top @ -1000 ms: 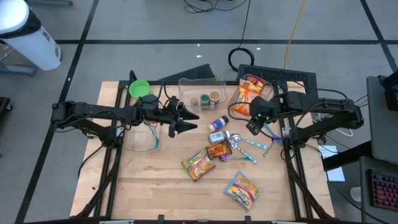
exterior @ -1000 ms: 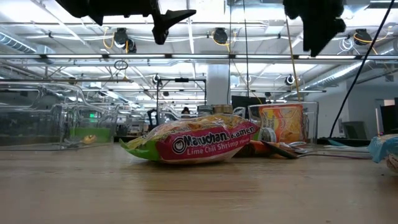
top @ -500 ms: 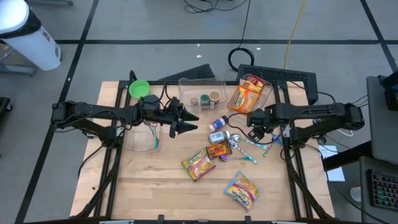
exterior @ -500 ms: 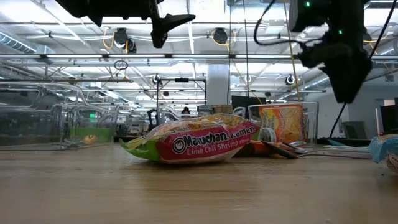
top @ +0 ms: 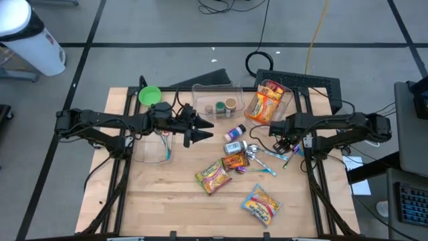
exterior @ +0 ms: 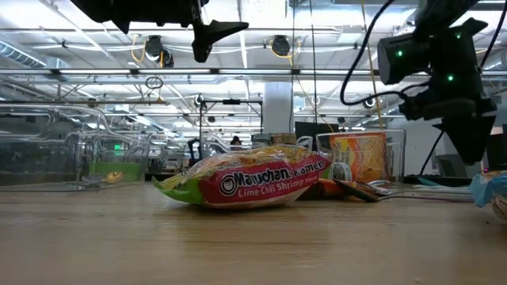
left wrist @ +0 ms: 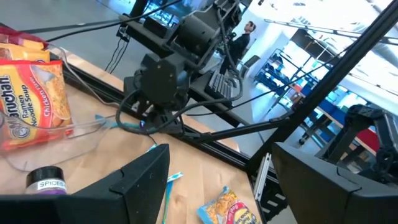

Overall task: Pick & Place Food Item
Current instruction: Put the blue spoon into the left transparent bin

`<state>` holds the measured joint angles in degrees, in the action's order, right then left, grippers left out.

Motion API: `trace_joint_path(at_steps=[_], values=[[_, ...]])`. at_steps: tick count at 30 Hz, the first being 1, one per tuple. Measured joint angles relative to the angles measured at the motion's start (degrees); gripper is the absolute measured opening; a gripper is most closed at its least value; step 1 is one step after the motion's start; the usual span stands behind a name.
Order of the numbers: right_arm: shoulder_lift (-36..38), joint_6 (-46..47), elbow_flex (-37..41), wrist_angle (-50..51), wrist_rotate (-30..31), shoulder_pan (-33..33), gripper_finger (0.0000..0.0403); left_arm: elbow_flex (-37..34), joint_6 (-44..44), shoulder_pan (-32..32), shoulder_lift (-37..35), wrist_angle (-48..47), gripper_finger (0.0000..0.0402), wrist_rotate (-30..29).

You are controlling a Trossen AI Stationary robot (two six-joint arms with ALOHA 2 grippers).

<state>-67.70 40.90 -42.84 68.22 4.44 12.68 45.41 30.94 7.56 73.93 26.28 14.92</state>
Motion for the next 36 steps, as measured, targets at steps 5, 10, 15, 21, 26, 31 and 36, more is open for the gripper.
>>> trace_joint_path(at_steps=[5, 10, 15, 21, 26, 31, 36], values=[[0.00, -3.34, 2.75, -2.81, -0.03, 2.89, 0.0212, 0.00, 0.02, 0.14, -0.02, 0.02, 0.0292, -0.04], [0.00, -6.89, 4.80, -6.28, 0.13, 5.79, 0.0212, 0.00, 0.73, 0.14, 0.00, 0.02, 0.0292, -0.04], [0.08, -11.11, 7.28, -9.99, 0.25, 8.53, 0.0207, 0.00, 0.98, 0.14, 0.00, 0.07, 0.0292, -1.45], [0.03, -11.81, 8.64, -11.07, 0.91, 11.12, 0.0198, 0.00, 1.22, 0.14, 0.00, 0.13, 0.0292, -1.53], [-0.47, -11.20, 8.69, -11.43, 3.01, 12.45, 0.0192, 0.00, 1.25, 0.14, 0.00, 0.31, 0.0292, -2.17], [-1.21, -11.53, 8.71, -13.21, 3.01, 12.53, 0.0185, 0.00, 1.28, 0.20, -0.01, 0.48, 0.0292, -2.80], [-2.77, -11.62, 9.29, -14.50, 2.56, 12.53, 0.0174, 0.00, 1.27, 0.23, -0.01, 0.59, 0.0292, -2.95]])
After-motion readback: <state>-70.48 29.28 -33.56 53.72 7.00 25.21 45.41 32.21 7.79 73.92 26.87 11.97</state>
